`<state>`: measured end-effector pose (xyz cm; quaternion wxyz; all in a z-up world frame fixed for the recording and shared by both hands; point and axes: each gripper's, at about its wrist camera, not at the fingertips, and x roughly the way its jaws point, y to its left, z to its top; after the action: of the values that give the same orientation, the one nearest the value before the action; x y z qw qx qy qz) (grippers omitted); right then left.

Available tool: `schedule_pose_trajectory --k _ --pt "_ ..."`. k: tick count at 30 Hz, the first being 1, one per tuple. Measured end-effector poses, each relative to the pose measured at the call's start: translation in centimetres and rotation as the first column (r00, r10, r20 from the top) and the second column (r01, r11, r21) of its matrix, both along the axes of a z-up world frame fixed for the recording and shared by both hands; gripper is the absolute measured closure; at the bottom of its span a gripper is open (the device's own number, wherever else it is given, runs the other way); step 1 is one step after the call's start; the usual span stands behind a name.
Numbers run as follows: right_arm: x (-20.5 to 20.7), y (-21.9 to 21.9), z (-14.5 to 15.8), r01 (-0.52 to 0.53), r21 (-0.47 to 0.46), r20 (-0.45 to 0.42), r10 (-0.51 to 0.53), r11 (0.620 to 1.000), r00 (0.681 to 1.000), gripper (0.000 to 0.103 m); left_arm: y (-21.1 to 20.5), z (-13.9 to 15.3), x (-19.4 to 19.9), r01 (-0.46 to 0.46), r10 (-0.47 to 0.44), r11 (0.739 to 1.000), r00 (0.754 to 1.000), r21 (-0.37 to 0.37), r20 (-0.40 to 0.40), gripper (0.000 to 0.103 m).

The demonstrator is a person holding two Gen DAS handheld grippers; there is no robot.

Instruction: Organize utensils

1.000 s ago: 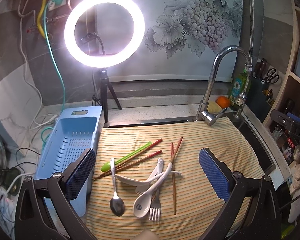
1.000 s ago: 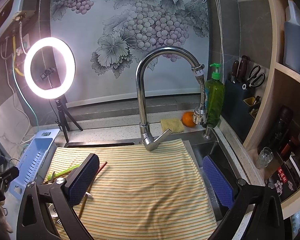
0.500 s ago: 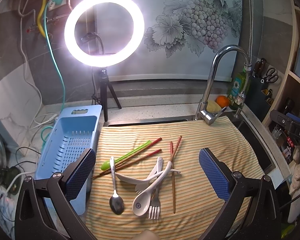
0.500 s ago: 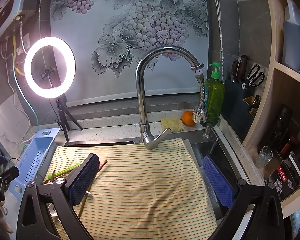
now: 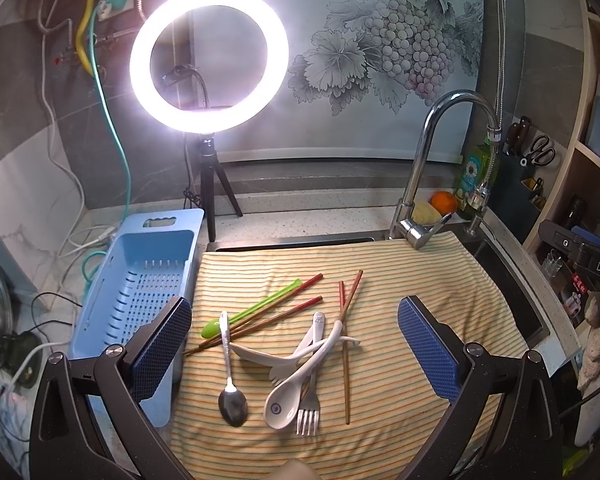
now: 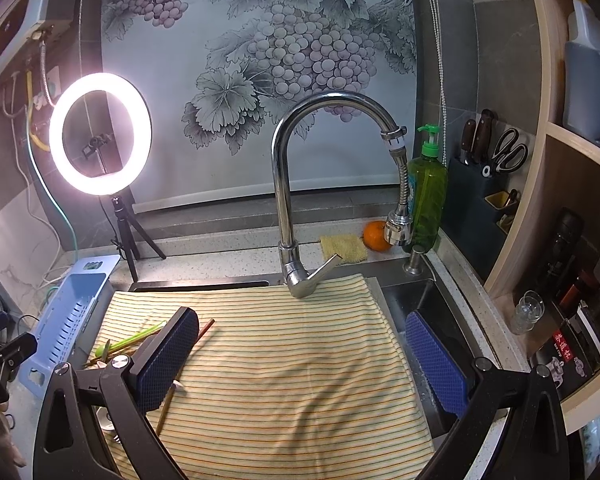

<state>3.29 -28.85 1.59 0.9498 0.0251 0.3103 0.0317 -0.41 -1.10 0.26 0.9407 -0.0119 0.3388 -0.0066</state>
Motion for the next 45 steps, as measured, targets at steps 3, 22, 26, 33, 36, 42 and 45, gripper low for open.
schedule_pose_trajectory --k 3,22,26,33,36,42,45 --pt "-0.1 0.0 0.0 -0.001 0.001 -0.001 0.001 1.000 1.000 0.001 0.1 -0.1 -0.1 0.000 0.000 1.000 1.000 0.000 -0.001 0.001" --pt "1.3 1.4 -2.3 -0.060 0.037 -0.061 0.063 0.997 0.996 0.001 2.8 -2.1 -0.3 -0.054 0.054 0.999 0.996 0.002 -0.074 0.001" --pt "2.0 2.4 -3.8 -0.104 0.059 -0.097 0.109 0.993 0.989 0.001 3.7 -3.2 -0.7 -0.072 0.072 0.997 0.993 0.004 -0.097 0.001" --pt "3.5 4.9 -6.3 -0.219 0.195 -0.180 0.254 0.956 0.950 0.001 4.4 -5.5 -1.5 -0.056 0.060 0.998 0.987 0.034 -0.148 0.010" --pt "4.3 6.6 -7.8 -0.263 0.252 -0.227 0.321 0.931 0.919 0.009 4.4 -6.7 -2.0 -0.029 0.036 0.999 0.983 0.041 -0.178 0.018" --pt "6.0 10.5 -11.8 -0.306 0.411 -0.355 0.460 0.859 0.814 0.042 3.5 -9.5 -2.5 0.101 -0.071 0.989 0.967 0.112 -0.245 0.039" --pt "6.7 12.4 -14.0 -0.302 0.470 -0.408 0.508 0.829 0.759 0.062 3.4 -10.8 -2.2 0.148 -0.115 0.984 0.952 0.096 -0.285 0.050"
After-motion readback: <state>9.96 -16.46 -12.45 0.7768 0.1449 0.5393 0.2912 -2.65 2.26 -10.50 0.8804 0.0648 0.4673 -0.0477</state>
